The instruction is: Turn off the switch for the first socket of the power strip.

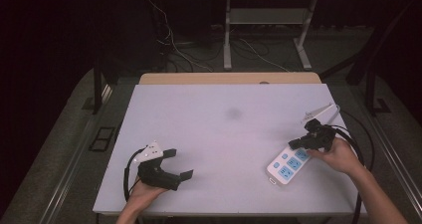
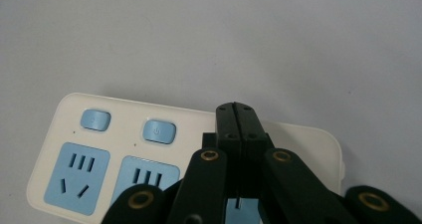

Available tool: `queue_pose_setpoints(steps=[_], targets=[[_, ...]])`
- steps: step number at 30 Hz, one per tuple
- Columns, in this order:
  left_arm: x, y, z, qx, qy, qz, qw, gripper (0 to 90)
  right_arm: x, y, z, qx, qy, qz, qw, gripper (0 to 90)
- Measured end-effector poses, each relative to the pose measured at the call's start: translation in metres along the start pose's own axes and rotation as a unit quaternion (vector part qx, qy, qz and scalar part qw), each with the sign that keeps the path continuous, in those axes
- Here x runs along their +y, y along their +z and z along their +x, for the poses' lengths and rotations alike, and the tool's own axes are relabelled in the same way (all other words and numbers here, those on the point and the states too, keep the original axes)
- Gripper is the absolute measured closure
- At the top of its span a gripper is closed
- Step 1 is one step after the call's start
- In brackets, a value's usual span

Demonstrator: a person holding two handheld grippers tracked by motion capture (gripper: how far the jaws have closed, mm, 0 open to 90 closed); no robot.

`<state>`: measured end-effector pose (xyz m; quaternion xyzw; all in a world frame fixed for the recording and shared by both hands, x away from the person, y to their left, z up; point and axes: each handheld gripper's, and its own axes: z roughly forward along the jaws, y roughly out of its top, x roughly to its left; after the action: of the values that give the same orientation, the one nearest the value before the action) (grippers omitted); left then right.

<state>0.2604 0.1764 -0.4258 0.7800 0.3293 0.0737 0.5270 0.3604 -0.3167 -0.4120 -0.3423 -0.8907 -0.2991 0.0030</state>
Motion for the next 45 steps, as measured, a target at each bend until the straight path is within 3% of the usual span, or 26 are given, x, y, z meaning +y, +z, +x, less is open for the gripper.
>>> queue_pose_setpoints(steps=[15,19,23,30,45], targets=[[0.0,0.001,0.001,0.001,-0.004,0.001,1.0,0.0,0.003,-0.001,-0.001,0.001,-0.002,0.012,0.9999,90.0],[-0.001,0.001,0.002,0.0,-0.004,0.002,1.0,0.0,0.01,-0.009,-0.001,-0.002,-0.01,0.009,0.9999,90.0],[-0.001,0.002,0.002,-0.001,-0.004,0.003,1.0,0.0,0.014,-0.022,-0.004,0.009,-0.008,-0.01,0.9999,90.0],[-0.001,0.002,0.002,-0.001,-0.005,0.003,1.0,0.0,0.015,-0.038,-0.003,0.005,0.0,-0.026,0.9997,90.0],[-0.001,0.0,0.002,-0.002,-0.006,-0.001,1.0,0.0,-0.003,-0.068,0.003,-0.022,0.038,-0.066,0.9969,89.8]])
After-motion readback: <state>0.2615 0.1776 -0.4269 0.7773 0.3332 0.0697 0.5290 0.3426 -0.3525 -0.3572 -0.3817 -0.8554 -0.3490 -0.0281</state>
